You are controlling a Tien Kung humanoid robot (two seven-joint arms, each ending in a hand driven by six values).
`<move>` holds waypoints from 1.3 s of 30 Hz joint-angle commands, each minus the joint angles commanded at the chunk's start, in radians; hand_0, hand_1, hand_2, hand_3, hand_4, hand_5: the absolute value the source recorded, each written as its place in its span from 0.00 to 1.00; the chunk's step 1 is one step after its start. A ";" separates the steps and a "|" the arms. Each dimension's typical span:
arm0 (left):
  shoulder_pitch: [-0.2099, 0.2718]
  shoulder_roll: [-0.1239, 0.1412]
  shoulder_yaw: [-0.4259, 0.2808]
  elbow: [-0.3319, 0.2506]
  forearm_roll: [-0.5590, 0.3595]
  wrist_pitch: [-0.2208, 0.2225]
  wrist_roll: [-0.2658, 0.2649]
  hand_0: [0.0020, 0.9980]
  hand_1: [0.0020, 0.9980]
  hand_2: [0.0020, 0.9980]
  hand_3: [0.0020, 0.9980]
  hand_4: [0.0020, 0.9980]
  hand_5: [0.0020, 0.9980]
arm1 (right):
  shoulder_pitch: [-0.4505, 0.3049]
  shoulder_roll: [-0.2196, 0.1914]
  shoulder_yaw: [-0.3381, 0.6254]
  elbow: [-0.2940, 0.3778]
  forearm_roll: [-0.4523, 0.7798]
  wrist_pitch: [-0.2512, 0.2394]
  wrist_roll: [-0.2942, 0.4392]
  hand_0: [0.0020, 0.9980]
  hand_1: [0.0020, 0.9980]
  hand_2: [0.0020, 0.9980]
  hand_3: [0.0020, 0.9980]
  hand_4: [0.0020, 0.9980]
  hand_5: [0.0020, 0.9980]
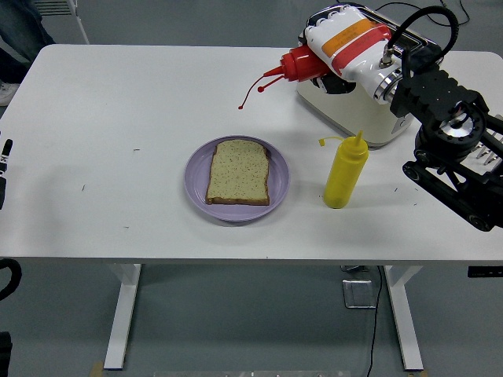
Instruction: Pick up the cup,pour liquid into bread,place the cup on the desk
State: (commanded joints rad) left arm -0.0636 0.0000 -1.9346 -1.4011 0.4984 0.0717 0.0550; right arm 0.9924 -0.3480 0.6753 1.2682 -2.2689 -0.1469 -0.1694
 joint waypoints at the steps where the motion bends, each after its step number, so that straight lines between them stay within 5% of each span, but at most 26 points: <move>1: 0.000 0.000 -0.001 0.000 -0.001 0.000 0.000 0.81 0.80 0.82 0.74 0.62 1.00 | 0.000 -0.004 0.027 0.005 0.000 -0.001 0.000 0.10 0.19 0.32 0.38 0.70 0.09; 11: -0.003 0.000 0.003 0.001 -0.001 -0.002 0.000 0.81 0.80 0.82 0.74 0.62 1.00 | 0.000 0.017 -0.095 -0.005 0.000 0.029 0.002 0.11 0.19 0.33 0.38 0.68 0.08; 19: -0.001 0.000 0.002 0.001 -0.002 -0.001 0.000 0.81 0.80 0.82 0.74 0.62 1.00 | -0.021 0.005 0.087 0.025 0.000 -0.014 -0.024 0.11 0.19 0.33 0.38 0.68 0.07; 23: -0.001 0.000 0.005 0.001 -0.002 -0.001 0.000 0.81 0.80 0.82 0.74 0.62 1.00 | -0.074 0.015 0.184 0.053 0.013 -0.101 -0.042 0.12 0.19 0.33 0.38 0.68 0.07; 27: 0.000 0.000 0.008 0.001 -0.002 -0.002 0.000 0.81 0.80 0.82 0.74 0.62 1.00 | -0.142 0.028 0.280 0.075 0.141 -0.172 -0.021 0.12 0.21 0.34 0.39 0.68 0.07; 32: 0.002 0.000 0.010 0.002 -0.002 -0.001 0.001 0.81 0.80 0.82 0.74 0.62 1.00 | -0.240 0.040 0.420 0.094 0.349 -0.236 0.093 0.12 0.21 0.34 0.39 0.68 0.07; 36: 0.004 0.000 0.012 0.002 -0.002 -0.001 0.001 0.81 0.80 0.82 0.74 0.62 1.00 | -0.319 0.045 0.526 0.099 0.516 -0.225 0.199 0.12 0.22 0.34 0.39 0.68 0.08; 39: 0.005 0.000 0.014 0.002 -0.002 0.000 0.001 0.81 0.79 0.82 0.74 0.62 1.00 | -0.384 0.050 0.612 0.085 0.646 -0.163 0.257 0.11 0.22 0.34 0.38 0.68 0.08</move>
State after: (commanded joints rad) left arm -0.0589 0.0000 -1.9209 -1.3995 0.4959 0.0718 0.0563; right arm 0.6089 -0.2984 1.2872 1.3532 -1.6229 -0.3103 0.0873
